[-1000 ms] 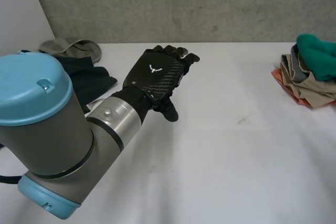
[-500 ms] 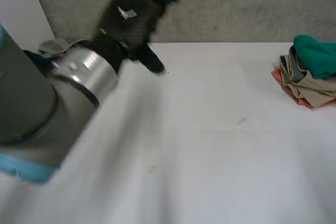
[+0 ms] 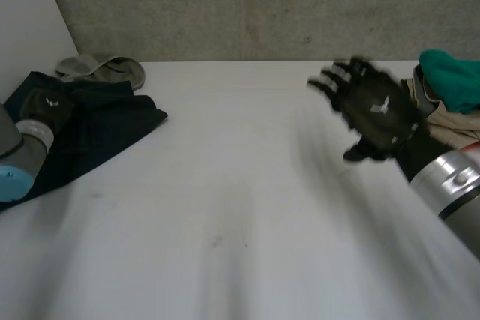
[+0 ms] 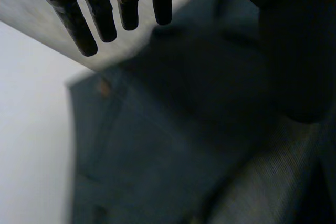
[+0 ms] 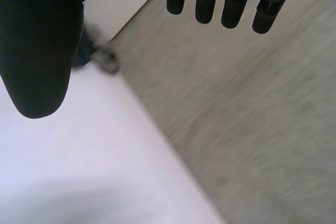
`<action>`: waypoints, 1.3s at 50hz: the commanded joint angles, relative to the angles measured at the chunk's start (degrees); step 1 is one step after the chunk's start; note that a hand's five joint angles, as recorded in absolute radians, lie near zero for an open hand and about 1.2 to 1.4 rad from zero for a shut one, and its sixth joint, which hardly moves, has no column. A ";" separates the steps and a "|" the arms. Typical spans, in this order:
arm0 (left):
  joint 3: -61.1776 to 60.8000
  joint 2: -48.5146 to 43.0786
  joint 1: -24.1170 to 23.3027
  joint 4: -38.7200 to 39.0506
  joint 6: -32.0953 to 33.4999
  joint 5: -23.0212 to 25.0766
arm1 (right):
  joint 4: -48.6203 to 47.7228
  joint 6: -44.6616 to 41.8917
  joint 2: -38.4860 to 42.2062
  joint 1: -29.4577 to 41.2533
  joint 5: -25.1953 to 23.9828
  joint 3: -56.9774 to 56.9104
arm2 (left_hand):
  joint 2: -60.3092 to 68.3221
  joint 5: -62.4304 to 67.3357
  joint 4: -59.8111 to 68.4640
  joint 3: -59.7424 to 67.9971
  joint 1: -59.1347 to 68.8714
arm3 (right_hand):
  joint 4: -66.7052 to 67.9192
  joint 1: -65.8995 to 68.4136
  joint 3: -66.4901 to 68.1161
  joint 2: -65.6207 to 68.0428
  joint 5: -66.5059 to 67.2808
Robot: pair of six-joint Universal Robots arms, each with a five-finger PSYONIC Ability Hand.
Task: Fold the laundry.
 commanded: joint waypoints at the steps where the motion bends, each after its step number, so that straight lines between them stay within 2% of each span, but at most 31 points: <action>1: 5.76 -7.45 2.03 0.23 -0.19 -0.76 | 6.45 -9.45 4.37 0.09 2.90 1.05 | 40.08 39.84 40.19 39.93 40.40 | -2.26 -3.33 -2.38 -2.10 -2.45; 2: 6.11 -7.36 2.03 0.32 -0.19 -2.50 | 6.45 -9.81 4.37 0.18 3.08 1.23 | 57.66 57.42 57.77 57.51 57.98 | -2.26 -3.33 -2.38 -2.10 -2.45; 3: 6.11 -7.19 1.94 0.40 -0.11 -3.22 | 6.54 -9.99 4.37 0.18 3.17 1.40 | 66.80 66.56 66.92 66.65 67.13 | -2.26 -3.33 -2.38 -2.10 -2.45; 7: 5.41 -4.65 -0.16 2.07 -0.72 -7.52 | 6.54 -10.16 4.10 0.00 3.52 1.93 | 66.89 66.65 67.01 66.75 67.22 | -2.26 -3.33 -2.38 -2.10 -2.45; 11: 0.94 2.73 -4.73 4.09 -3.08 -8.23 | 6.36 -9.81 2.52 -0.18 3.78 2.11 | 66.89 66.65 67.01 66.75 67.22 | -2.26 -3.33 -2.38 -2.10 -2.45; 16: -3.72 13.10 -11.84 4.27 -13.36 -8.32 | 6.27 -9.28 0.24 -2.02 5.27 2.02 | 66.89 66.65 67.01 66.75 67.22 | -2.26 -3.33 -2.38 -2.10 -2.45; 17: -4.86 16.07 -15.43 4.10 -17.47 -8.23 | 6.27 -9.28 -0.11 -2.72 6.06 1.93 | 66.89 66.65 67.01 66.75 67.22 | -2.26 -3.33 -2.38 -2.10 -2.45; 20: -6.36 20.22 -20.98 4.01 -22.76 -7.80 | 6.27 -8.93 -0.47 -3.08 7.73 1.67 | 66.89 66.65 67.01 66.75 67.22 | -2.26 -3.33 -2.38 -2.10 -2.45; 21: -7.32 21.98 -24.39 3.75 -25.74 -7.45 | 6.27 -8.41 -0.99 -3.16 8.87 1.49 | 66.89 66.65 67.01 66.75 67.22 | -2.26 -3.33 -2.38 -2.10 -2.45; 23: -8.56 22.78 -27.75 3.13 -27.78 -7.18 | 6.27 -7.79 -1.17 -3.16 9.93 1.32 | 66.89 66.65 67.01 66.75 67.22 | -2.26 -3.33 -2.38 -2.10 -2.45; 28: -10.32 19.98 -40.31 1.99 -31.74 -6.04 | 6.27 -6.82 -1.08 -3.25 12.48 1.14 | 66.89 66.65 67.01 66.75 67.22 | -2.26 -3.33 -2.38 -2.10 -2.45; 29: -10.50 18.06 -44.60 1.99 -32.79 -5.51 | 6.36 -6.65 -1.00 -3.34 12.92 1.23 | 66.89 66.65 67.01 66.75 67.22 | -2.26 -3.33 -2.38 -2.10 -2.45; 31: -10.76 16.81 -48.05 2.34 -33.85 -5.07 | 6.45 -6.39 -1.00 -3.34 13.36 1.23 | 66.89 66.65 67.01 66.75 67.22 | -2.26 -3.33 -2.38 -2.10 -2.45; 32: -10.76 16.46 -49.38 2.60 -34.29 -4.81 | 6.54 -6.21 -0.91 -3.51 13.54 1.32 | 66.25 66.01 66.36 66.10 66.58 | -2.26 -3.33 -2.38 -2.10 -2.45; 33: -10.67 16.11 -50.78 2.86 -34.82 -4.46 | 6.62 -6.12 -0.91 -3.60 13.63 1.32 | 33.77 33.53 33.88 33.62 34.10 | -2.26 -3.33 -2.38 -2.10 -2.45; 35: -10.41 15.93 -50.80 3.04 -34.30 -5.07 | 6.71 -5.94 -0.82 -3.69 13.71 1.40 | 11.84 11.60 11.96 11.70 12.17 | -2.26 -3.33 -2.38 -2.10 -2.45; 37: -9.97 16.28 -50.53 2.52 -34.29 -5.86 | 6.80 -6.03 -0.64 -3.78 13.71 1.40 | -1.80 -2.04 -1.69 -1.95 -1.47 | -2.26 -3.33 -2.38 -2.10 -2.45; 42: -11.29 20.49 -49.31 1.99 -33.77 -8.23 | 7.06 -5.94 -0.64 -3.69 13.28 1.23 | -1.55 -1.79 -1.44 -1.70 -1.22 | -2.26 -3.33 -2.38 -2.10 -2.45; 46: -15.85 26.55 -44.48 0.93 -32.19 -8.76 | 7.33 -5.94 -0.82 -3.69 13.10 0.97 | -0.54 -0.78 -0.43 -0.69 -0.21 | -2.26 -3.33 -2.38 -2.10 -2.45; 48: -19.01 30.59 -40.35 0.93 -30.96 -8.59 | 9.08 -6.21 -0.99 -3.43 13.01 0.79 | -0.37 -0.61 -0.25 -0.51 -0.04 | -2.26 -3.33 -2.38 -2.10 -2.45; 51: -22.27 33.33 -37.36 1.02 -28.68 -8.41 | 15.57 -6.12 -1.26 -2.73 12.92 -0.26 | 0.47 0.23 0.58 0.32 0.80 | -2.26 -3.33 -2.38 -2.10 -2.45; 57: -26.14 31.58 -34.54 0.41 -21.91 -8.23 | 29.11 -5.51 -1.17 -0.62 12.48 -2.20 | 0.14 -0.10 0.25 -0.01 0.47 | -2.26 -3.33 -2.38 -2.10 -2.45; 58: -27.27 30.96 -33.40 -0.03 -19.03 -8.15 | 30.69 -5.16 -0.65 0.26 12.66 -2.11 | 0.14 -0.10 0.25 -0.01 0.47 | -2.26 -3.33 -2.38 -2.10 -2.45; 62: -28.86 28.51 -31.99 -1.26 -12.00 -7.71 | 28.78 -4.54 0.32 3.60 13.19 -1.15 | -0.03 -0.27 0.08 -0.18 0.30 | -2.26 -3.33 -2.38 -2.10 -2.45; 65: -29.04 25.96 -32.07 -2.23 -9.17 -7.09 | 25.28 -4.54 3.38 4.48 13.45 -0.27 | 0.13 -0.11 0.25 -0.01 0.46 | -2.26 -3.33 -2.38 -2.10 -2.45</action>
